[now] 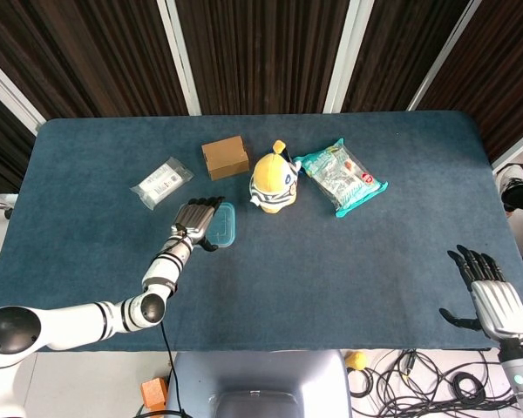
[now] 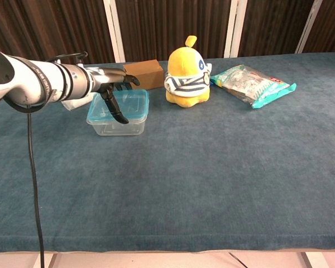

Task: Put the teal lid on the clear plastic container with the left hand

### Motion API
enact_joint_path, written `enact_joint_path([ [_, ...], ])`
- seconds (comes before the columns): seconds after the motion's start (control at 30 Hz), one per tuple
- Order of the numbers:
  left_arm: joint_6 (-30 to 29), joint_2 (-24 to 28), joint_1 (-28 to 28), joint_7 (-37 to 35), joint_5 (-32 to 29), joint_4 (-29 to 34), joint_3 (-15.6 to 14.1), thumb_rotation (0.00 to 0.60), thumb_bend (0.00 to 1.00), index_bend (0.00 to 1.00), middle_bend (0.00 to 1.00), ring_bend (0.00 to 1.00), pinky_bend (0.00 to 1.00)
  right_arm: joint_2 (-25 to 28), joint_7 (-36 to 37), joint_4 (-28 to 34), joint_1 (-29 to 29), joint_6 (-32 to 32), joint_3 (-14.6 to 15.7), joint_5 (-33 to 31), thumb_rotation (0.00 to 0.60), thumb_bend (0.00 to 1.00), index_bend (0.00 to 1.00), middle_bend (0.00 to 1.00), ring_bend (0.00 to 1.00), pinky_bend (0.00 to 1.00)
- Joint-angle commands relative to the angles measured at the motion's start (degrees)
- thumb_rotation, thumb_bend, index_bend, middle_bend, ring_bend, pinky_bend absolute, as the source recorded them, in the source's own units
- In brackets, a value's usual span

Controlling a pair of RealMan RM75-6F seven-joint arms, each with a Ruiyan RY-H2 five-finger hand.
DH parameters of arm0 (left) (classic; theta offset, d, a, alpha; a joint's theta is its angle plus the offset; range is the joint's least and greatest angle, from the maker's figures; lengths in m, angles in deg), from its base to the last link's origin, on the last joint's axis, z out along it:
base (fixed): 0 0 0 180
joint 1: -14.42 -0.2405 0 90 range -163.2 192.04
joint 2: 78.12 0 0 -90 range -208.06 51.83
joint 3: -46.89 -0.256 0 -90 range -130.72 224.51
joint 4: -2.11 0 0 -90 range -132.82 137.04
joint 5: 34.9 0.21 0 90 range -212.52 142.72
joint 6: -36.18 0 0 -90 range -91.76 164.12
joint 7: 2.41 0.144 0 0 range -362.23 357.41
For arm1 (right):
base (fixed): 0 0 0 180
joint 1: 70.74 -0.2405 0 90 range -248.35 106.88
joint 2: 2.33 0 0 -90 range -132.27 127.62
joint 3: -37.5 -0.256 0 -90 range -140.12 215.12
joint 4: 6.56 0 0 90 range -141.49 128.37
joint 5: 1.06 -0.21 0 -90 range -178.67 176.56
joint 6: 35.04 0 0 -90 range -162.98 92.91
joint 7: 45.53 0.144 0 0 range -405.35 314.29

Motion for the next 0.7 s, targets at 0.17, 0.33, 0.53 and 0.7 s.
enact_joint_path([
  [0.17,0.34,-0.08,0.60,1.02,-1.54,-0.26,-0.59,0.600,0.22,0.00,0.11,0.01,0.05,0.09,0.15,0.02,0.03,-0.03,-0.03,-0.01,0.600,0.13,0.00,0.00,0.00,0.01],
  [0.33,-0.46,-0.44,0.35,0.50,-0.16,-0.56,-0.40,0.600,0.21,0.00,0.04,0.00,0.02,0.13,0.18,0.01,0.01,0.04,-0.06,-0.08,0.600,0.13,0.00,0.00,0.00,0.01],
  [0.53,-0.49,-0.07,0.15,0.45,0.14,0.03,-0.44,0.600,0.21,0.00,0.03,0.00,0.01,0.10,0.05,0.08,0.04,-0.02,-0.09,-0.15,0.600,0.13,0.00,0.00,0.00,0.01],
  [0.7,-0.86,0.35,0.03,0.47,0.73,0.81,-0.44,0.600,0.21,0.00,0.02,0.00,0.01,0.10,-0.04,0.11,0.06,-0.05,-0.04,-0.03,0.600,0.13,0.00,0.00,0.00,0.01],
])
